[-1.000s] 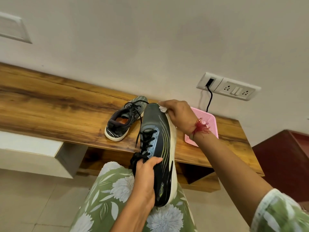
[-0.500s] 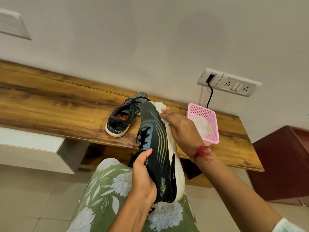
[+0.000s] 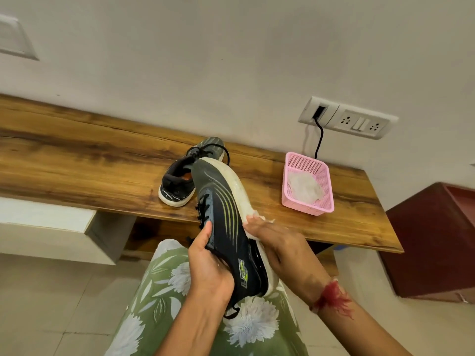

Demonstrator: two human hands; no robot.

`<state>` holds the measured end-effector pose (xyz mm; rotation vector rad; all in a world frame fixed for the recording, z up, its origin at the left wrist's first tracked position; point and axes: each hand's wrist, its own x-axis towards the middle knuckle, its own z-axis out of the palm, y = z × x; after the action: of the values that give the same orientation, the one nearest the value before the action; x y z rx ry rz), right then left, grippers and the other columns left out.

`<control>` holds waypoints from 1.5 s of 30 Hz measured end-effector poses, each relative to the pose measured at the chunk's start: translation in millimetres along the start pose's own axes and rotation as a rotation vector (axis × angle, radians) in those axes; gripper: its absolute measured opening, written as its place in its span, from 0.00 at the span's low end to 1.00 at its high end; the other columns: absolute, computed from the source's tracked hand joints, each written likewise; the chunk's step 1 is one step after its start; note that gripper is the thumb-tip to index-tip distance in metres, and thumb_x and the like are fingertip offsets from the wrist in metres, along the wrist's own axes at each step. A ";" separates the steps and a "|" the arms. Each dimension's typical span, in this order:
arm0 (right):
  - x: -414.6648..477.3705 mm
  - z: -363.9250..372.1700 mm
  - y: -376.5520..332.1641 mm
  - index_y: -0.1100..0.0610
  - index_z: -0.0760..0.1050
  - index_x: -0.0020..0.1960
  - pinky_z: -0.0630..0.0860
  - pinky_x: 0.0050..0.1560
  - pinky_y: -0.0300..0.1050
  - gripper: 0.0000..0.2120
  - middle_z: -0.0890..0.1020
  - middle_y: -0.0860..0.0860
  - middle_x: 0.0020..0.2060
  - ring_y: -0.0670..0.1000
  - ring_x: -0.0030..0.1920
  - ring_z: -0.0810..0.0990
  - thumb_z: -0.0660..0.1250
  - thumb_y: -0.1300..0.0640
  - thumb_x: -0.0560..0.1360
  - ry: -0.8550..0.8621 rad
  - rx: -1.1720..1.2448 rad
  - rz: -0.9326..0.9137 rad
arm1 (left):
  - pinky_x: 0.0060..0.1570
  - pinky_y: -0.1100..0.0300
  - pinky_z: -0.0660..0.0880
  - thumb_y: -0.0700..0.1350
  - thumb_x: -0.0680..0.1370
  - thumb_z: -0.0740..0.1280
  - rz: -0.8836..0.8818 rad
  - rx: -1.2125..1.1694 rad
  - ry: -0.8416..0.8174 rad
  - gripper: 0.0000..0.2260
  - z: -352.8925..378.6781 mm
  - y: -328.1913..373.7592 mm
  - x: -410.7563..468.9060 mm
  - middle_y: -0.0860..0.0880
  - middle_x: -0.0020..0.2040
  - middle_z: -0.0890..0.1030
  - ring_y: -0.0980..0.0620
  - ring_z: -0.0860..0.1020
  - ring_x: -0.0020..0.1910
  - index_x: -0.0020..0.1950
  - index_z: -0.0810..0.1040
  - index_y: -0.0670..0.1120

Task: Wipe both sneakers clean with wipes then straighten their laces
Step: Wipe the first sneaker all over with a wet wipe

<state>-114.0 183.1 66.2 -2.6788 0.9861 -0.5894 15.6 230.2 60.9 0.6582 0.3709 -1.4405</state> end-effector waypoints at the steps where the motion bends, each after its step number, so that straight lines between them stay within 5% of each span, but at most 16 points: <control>1: -4.6 -3.3 0.1 0.57 0.78 0.59 0.70 0.62 0.39 0.19 0.80 0.52 0.58 0.47 0.59 0.77 0.65 0.68 0.70 -0.031 -0.013 -0.001 | 0.41 0.53 0.73 0.49 0.80 0.60 -0.001 0.006 0.004 0.15 -0.8 -0.7 1.2 0.43 0.40 0.85 0.48 0.84 0.35 0.49 0.82 0.40; 7: -36.7 -11.3 -20.1 0.52 0.79 0.57 0.77 0.51 0.37 0.25 0.82 0.49 0.54 0.46 0.52 0.81 0.66 0.71 0.63 -0.279 -0.201 -0.035 | 0.45 0.52 0.75 0.49 0.79 0.61 0.028 0.063 0.020 0.14 -6.3 4.8 14.0 0.45 0.44 0.85 0.47 0.81 0.45 0.56 0.80 0.43; 10: -21.6 -33.1 -21.8 0.52 0.78 0.60 0.72 0.57 0.32 0.22 0.81 0.46 0.57 0.42 0.56 0.78 0.60 0.70 0.72 -0.591 0.064 0.055 | 0.45 0.52 0.76 0.50 0.79 0.61 0.035 0.141 0.004 0.14 -7.8 6.2 17.1 0.45 0.46 0.85 0.47 0.82 0.46 0.56 0.81 0.44; 11: -11.9 -43.7 -21.1 0.52 0.78 0.60 0.71 0.57 0.30 0.20 0.81 0.45 0.56 0.40 0.55 0.78 0.60 0.68 0.73 -0.563 0.214 0.112 | 0.46 0.52 0.76 0.50 0.78 0.62 0.030 0.153 0.004 0.14 -8.4 5.9 17.9 0.44 0.48 0.85 0.46 0.81 0.47 0.57 0.80 0.44; 13: 15.4 -62.6 -16.6 0.52 0.78 0.59 0.73 0.50 0.29 0.19 0.81 0.44 0.53 0.39 0.51 0.78 0.60 0.67 0.73 -0.207 0.325 0.167 | 0.44 0.55 0.78 0.50 0.78 0.62 0.022 0.196 0.007 0.15 -9.3 3.2 18.0 0.42 0.48 0.84 0.46 0.81 0.45 0.57 0.81 0.43; 15: 51.6 -67.6 -8.4 0.55 0.79 0.58 0.71 0.45 0.25 0.19 0.80 0.44 0.48 0.36 0.47 0.77 0.60 0.69 0.71 0.155 0.219 0.141 | 0.42 0.55 0.77 0.49 0.78 0.62 0.009 0.236 0.005 0.14 -9.7 -2.4 17.0 0.41 0.47 0.84 0.46 0.82 0.43 0.52 0.83 0.43; 17: 93.5 -57.7 6.3 0.60 0.80 0.57 0.69 0.50 0.26 0.19 0.82 0.50 0.50 0.41 0.49 0.78 0.59 0.68 0.70 0.247 0.087 0.123 | 0.45 0.52 0.76 0.48 0.78 0.62 -0.030 0.239 -0.014 0.13 -7.3 -7.3 13.8 0.42 0.46 0.85 0.46 0.82 0.43 0.48 0.84 0.43; 20: 145.6 -32.5 36.0 0.60 0.79 0.58 0.72 0.57 0.46 0.18 0.81 0.58 0.55 0.57 0.56 0.79 0.59 0.69 0.72 -0.025 -0.060 0.118 | 0.46 0.52 0.76 0.48 0.78 0.62 -0.028 0.267 -0.033 0.12 -4.9 -11.3 12.1 0.43 0.46 0.85 0.46 0.82 0.44 0.50 0.83 0.43; 23: 159.3 -14.8 51.6 0.59 0.77 0.60 0.72 0.57 0.51 0.19 0.80 0.57 0.56 0.58 0.57 0.77 0.59 0.69 0.73 -0.253 -0.191 0.072 | 0.46 0.52 0.76 0.48 0.78 0.62 -0.042 0.258 -0.056 0.13 -5.5 -8.6 11.7 0.43 0.46 0.85 0.46 0.83 0.42 0.51 0.83 0.43; 29: 113.6 -8.1 44.1 0.61 0.78 0.58 0.75 0.58 0.54 0.17 0.81 0.58 0.55 0.58 0.56 0.79 0.58 0.63 0.73 -0.146 -0.080 0.004 | 0.46 0.52 0.75 0.49 0.79 0.62 -0.039 0.164 -0.031 0.13 -8.3 0.3 16.4 0.45 0.48 0.85 0.47 0.82 0.47 0.56 0.81 0.44; 34: 69.5 -0.4 24.0 0.61 0.79 0.56 0.76 0.56 0.53 0.17 0.82 0.58 0.54 0.57 0.53 0.81 0.58 0.66 0.71 -0.174 -0.031 0.022 | 0.44 0.52 0.75 0.49 0.79 0.61 -0.073 0.054 -0.005 0.14 -9.0 -1.5 14.0 0.44 0.43 0.85 0.48 0.83 0.41 0.53 0.81 0.42; 38: 40.7 -17.1 9.8 0.54 0.80 0.54 0.75 0.54 0.46 0.18 0.82 0.50 0.50 0.49 0.51 0.80 0.60 0.69 0.72 -0.272 0.063 0.134 | 0.41 0.54 0.74 0.49 0.80 0.60 -0.039 0.036 -0.001 0.13 -9.2 2.7 14.8 0.45 0.39 0.85 0.50 0.84 0.34 0.51 0.81 0.43; 43: 17.3 -83.0 7.8 0.50 0.80 0.49 0.75 0.49 0.41 0.17 0.82 0.41 0.44 0.40 0.46 0.78 0.60 0.69 0.73 -0.515 0.174 0.343 | 0.42 0.54 0.75 0.49 0.79 0.61 0.004 0.075 -0.016 0.12 -8.3 8.5 17.5 0.47 0.42 0.85 0.50 0.83 0.39 0.52 0.81 0.45; 45: 14.3 -99.6 8.9 0.47 0.81 0.47 0.77 0.50 0.45 0.17 0.82 0.42 0.43 0.42 0.47 0.79 0.61 0.68 0.75 -0.449 0.249 0.386 | 0.42 0.53 0.75 0.49 0.79 0.61 0.002 0.095 -0.006 0.12 -8.1 7.7 16.7 0.47 0.41 0.85 0.49 0.82 0.43 0.53 0.81 0.45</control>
<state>-153.3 159.9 156.3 -2.1774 1.1571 -0.0225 26.3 222.0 46.0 0.7304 0.2991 -1.4648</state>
